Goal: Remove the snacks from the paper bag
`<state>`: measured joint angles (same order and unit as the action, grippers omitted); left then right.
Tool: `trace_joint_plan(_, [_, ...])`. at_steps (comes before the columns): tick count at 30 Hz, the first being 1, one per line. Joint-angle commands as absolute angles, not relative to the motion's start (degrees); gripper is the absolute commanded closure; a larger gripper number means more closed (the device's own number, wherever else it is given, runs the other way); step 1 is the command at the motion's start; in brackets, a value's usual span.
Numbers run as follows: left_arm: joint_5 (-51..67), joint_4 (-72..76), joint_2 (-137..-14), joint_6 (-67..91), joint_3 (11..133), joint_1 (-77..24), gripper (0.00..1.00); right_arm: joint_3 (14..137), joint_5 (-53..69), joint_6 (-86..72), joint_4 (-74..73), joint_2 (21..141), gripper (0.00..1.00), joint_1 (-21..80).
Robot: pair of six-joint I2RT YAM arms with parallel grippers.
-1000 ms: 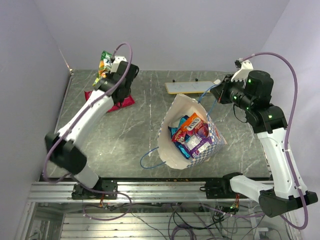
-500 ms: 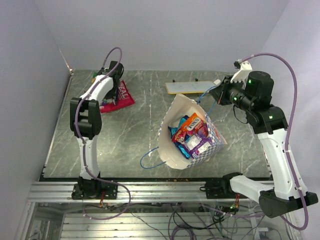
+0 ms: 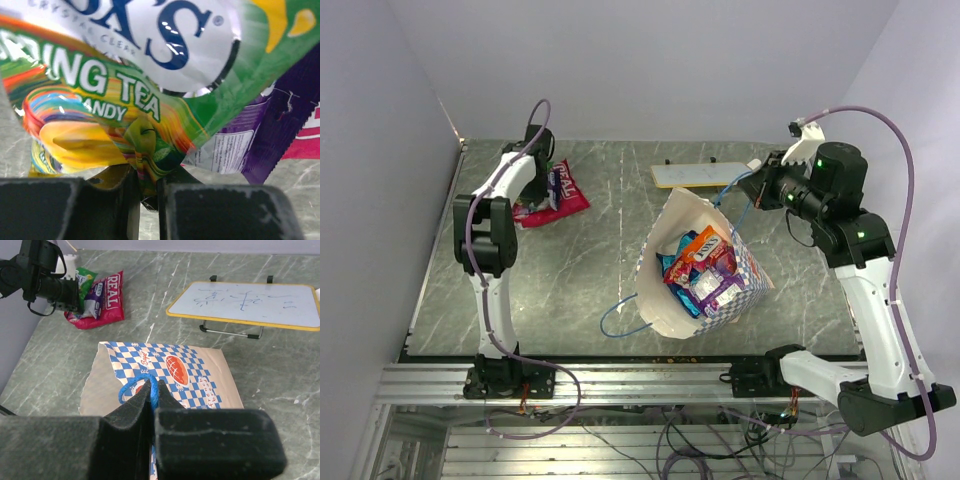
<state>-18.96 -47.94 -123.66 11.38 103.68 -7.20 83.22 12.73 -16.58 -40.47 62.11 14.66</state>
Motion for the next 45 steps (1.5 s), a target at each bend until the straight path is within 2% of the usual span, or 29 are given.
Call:
trace_joint_plan(1, [-8.26,-48.61,-123.01,10.48,100.74,-7.91,0.82,83.08,12.5,-16.89,-38.77,62.23,1.0,14.74])
trace_joint_plan(5, [-9.91,-48.13,-117.35,10.5,99.23,-7.91,0.56,83.46,12.26,-17.38,-38.58,62.74,1.0,14.78])
trace_joint_plan(7, [-10.92,-48.08,-115.09,10.18,99.58,-7.87,0.47,83.29,13.08,-17.85,-38.34,62.91,1.0,14.74])
trace_joint_plan(10, [-11.77,-48.77,-112.8,9.97,101.11,-7.83,0.37,82.35,14.2,-17.97,-37.9,62.8,1.0,14.72])
trace_joint_plan(17, [-10.67,-47.93,-107.73,10.17,100.83,-7.85,0.23,82.12,13.54,-17.4,-37.83,62.86,1.0,14.71])
trace_joint_plan(19, [-8.85,-50.02,-106.55,10.82,101.09,-7.91,0.15,83.07,14.12,-17.71,-38.39,63.05,1.0,14.72])
trace_joint_plan(25, [-5.43,-43.61,-96.54,12.91,90.02,-8.0,0.12,82.94,15.03,-17.89,-39.22,62.7,1.0,14.71])
trace_joint_plan(30, [0.47,-44.87,-94.98,15.81,89.21,-8.04,0.15,82.4,14.25,-18.75,-39.37,62.23,1.0,14.74])
trace_joint_plan(38, [12.91,-36.03,-82.18,23.0,80.94,-14.76,0.07,82.72,16.2,-17.71,-41.15,60.99,1.0,14.81])
trace_joint_plan(41, [13.7,-34.35,-77.95,24.42,80.39,-19.51,0.07,84.74,22.74,-18.12,-39.07,61.38,1.0,14.71])
trace_joint_plan(45, [15.34,-31.8,-73.34,25.81,77.81,-23.58,0.06,82.15,38.74,-25.23,-29.49,61.92,1.0,14.82])
